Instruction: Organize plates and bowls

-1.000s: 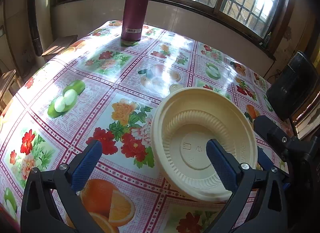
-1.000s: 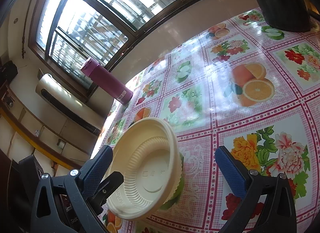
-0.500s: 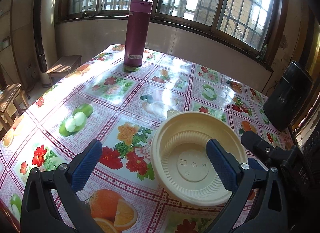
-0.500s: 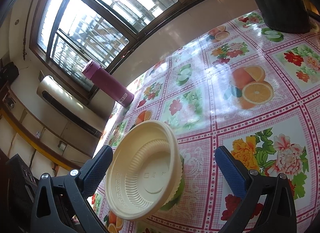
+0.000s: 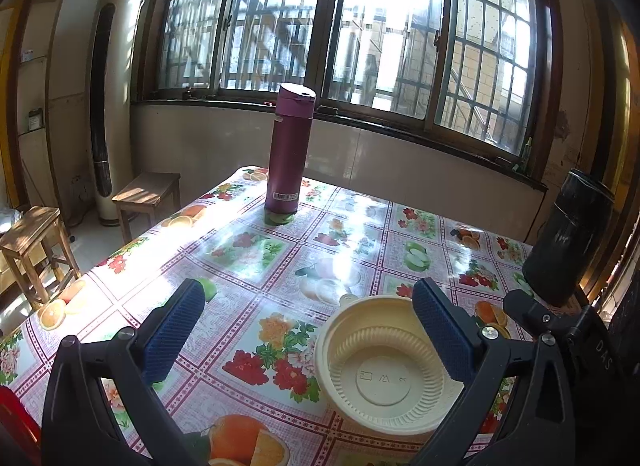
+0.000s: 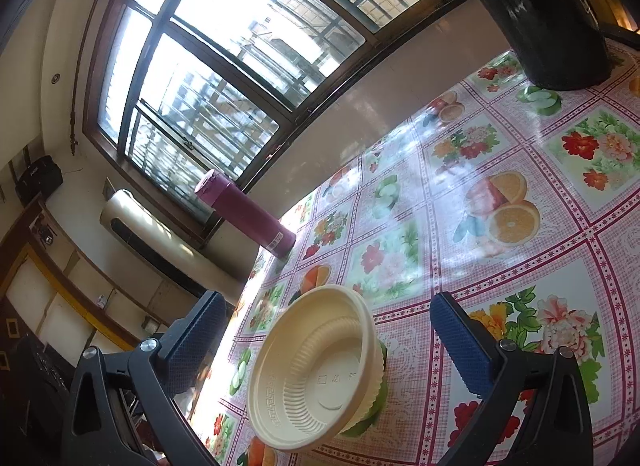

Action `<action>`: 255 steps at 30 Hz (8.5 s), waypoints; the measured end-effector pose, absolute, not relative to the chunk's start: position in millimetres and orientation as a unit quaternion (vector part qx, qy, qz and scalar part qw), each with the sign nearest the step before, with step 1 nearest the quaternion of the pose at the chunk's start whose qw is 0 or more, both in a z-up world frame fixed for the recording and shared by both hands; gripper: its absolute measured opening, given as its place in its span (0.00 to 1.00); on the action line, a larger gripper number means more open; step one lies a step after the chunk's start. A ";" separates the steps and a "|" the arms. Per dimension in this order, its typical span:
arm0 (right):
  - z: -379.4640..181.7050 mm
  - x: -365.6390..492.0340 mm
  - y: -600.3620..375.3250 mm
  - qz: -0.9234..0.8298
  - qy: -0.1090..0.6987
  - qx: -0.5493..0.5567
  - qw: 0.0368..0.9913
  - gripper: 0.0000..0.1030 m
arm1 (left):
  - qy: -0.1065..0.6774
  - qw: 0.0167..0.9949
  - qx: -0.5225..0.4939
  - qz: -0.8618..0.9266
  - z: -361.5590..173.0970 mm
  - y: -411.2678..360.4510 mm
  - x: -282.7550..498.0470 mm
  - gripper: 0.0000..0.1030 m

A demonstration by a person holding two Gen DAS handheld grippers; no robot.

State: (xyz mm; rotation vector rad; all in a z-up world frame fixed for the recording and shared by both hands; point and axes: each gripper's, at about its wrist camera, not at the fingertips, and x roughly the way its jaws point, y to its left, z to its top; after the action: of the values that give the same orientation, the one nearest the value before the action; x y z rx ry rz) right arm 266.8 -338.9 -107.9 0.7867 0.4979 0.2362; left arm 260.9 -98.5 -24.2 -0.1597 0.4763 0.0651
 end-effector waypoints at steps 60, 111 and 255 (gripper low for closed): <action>-107.9 268.9 -339.5 0.114 0.239 0.370 0.891 1.00 | 0.186 0.981 -0.041 0.022 -11.0 -117.5 243.2 1.00; -76.1 249.3 -306.4 -0.116 0.213 0.143 0.959 1.00 | 0.283 0.956 -0.072 0.006 -46.2 -109.9 270.2 1.00; -111.3 87.3 -370.5 0.024 0.399 0.320 0.859 0.09 | 0.446 0.875 0.034 -0.187 -81.9 -194.4 145.5 0.23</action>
State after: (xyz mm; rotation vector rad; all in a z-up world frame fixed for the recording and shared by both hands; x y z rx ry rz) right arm 87.3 -370.5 -111.3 0.6711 0.8369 0.0508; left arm 145.5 -194.4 -81.9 0.0708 0.9311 -0.3908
